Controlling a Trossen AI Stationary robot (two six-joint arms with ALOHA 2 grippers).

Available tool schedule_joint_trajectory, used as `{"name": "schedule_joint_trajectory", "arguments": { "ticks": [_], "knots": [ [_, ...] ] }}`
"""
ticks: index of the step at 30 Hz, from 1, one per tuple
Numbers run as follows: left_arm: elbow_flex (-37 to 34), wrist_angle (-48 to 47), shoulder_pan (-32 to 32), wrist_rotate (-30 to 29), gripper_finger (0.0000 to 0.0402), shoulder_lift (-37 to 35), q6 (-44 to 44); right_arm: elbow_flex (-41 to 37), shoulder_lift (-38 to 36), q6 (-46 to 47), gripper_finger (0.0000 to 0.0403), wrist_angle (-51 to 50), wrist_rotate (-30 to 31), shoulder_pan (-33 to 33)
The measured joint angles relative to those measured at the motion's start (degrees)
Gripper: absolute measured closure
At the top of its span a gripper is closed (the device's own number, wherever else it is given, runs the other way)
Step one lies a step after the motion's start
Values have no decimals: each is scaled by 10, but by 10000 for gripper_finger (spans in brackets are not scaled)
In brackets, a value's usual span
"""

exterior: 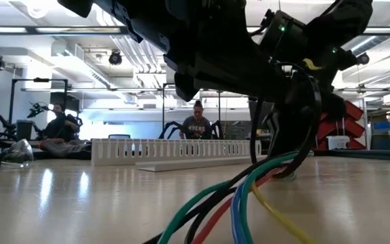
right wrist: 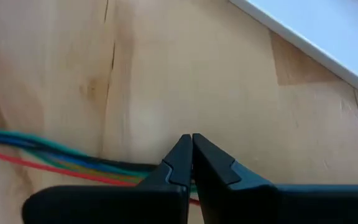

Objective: Ziptie cables
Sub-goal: Adjust the bundled colored cable, then wrap the zip tie around the bundled colored cable

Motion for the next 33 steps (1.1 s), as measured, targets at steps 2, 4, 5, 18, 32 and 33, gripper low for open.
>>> {"name": "schedule_joint_trajectory", "arguments": {
  "ticks": [2, 4, 5, 18, 32, 33],
  "knots": [
    [0, 2, 0, -1, 402, 0, -1, 0, -5, -4, 403, -5, -2, 4],
    [0, 3, 0, -1, 402, 0, -4, -1, -27, -21, 403, -13, -1, 16],
    [0, 3, 0, -1, 402, 0, -4, 0, -43, -32, 403, -10, 2, 25],
    [0, -1, -5, -1, 402, 13, -40, -5, -188, -3, 375, 65, 112, 227],
    [0, -41, -5, 46, 402, -2, -45, 36, -3, 299, 272, 211, 125, 288],
    [0, -41, -5, 50, 402, -2, -46, 46, 5, 304, 269, 213, 125, 288]
  ]
}}
